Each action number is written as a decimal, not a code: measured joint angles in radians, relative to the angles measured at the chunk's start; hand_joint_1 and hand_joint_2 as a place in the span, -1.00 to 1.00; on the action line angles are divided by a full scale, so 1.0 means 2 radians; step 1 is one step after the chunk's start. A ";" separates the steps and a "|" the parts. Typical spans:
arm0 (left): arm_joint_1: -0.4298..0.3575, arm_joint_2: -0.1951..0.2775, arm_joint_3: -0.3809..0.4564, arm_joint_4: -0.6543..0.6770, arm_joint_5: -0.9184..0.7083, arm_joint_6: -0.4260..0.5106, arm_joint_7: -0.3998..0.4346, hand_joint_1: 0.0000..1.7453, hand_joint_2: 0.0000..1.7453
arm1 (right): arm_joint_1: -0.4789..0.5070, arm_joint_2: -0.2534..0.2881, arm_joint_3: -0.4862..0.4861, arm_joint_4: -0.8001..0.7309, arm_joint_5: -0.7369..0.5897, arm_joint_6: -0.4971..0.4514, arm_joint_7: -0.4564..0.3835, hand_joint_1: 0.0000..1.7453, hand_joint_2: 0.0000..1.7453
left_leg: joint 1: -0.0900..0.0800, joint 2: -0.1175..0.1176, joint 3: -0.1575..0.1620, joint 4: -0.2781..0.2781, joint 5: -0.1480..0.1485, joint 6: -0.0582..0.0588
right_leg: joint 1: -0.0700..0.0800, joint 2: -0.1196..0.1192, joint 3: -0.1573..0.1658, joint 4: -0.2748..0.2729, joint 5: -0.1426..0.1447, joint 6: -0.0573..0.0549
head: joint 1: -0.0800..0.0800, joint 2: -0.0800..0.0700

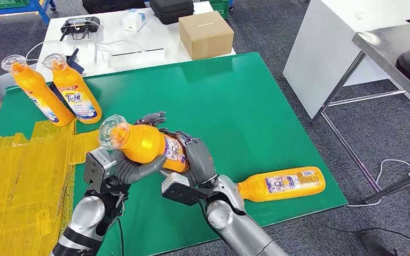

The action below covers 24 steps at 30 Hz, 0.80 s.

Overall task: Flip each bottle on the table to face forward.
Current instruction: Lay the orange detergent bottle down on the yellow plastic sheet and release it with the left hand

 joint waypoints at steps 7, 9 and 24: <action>0.001 -0.001 0.005 0.003 0.013 -0.001 -0.002 1.00 1.00 | -0.004 0.001 0.006 0.007 -0.003 -0.001 0.000 1.00 1.00 | 0.000 0.000 0.000 0.000 0.000 0.000 | 0.000 0.000 0.000 0.000 0.000 0.000 | 0.000 0.000; 0.002 -0.003 0.007 0.004 0.015 0.001 -0.004 1.00 1.00 | -0.005 0.002 0.007 0.008 -0.005 -0.001 0.000 1.00 1.00 | 0.000 0.000 0.000 0.000 0.000 0.000 | 0.000 0.000 0.000 0.000 0.000 0.000 | 0.000 0.000; 0.010 -0.008 0.014 0.000 -0.016 0.069 -0.025 1.00 1.00 | -0.001 0.003 0.009 0.010 -0.051 0.007 -0.007 -1.00 1.00 | 0.000 0.000 0.000 0.000 0.000 0.000 | 0.000 0.000 0.000 0.000 0.000 0.000 | 0.000 0.000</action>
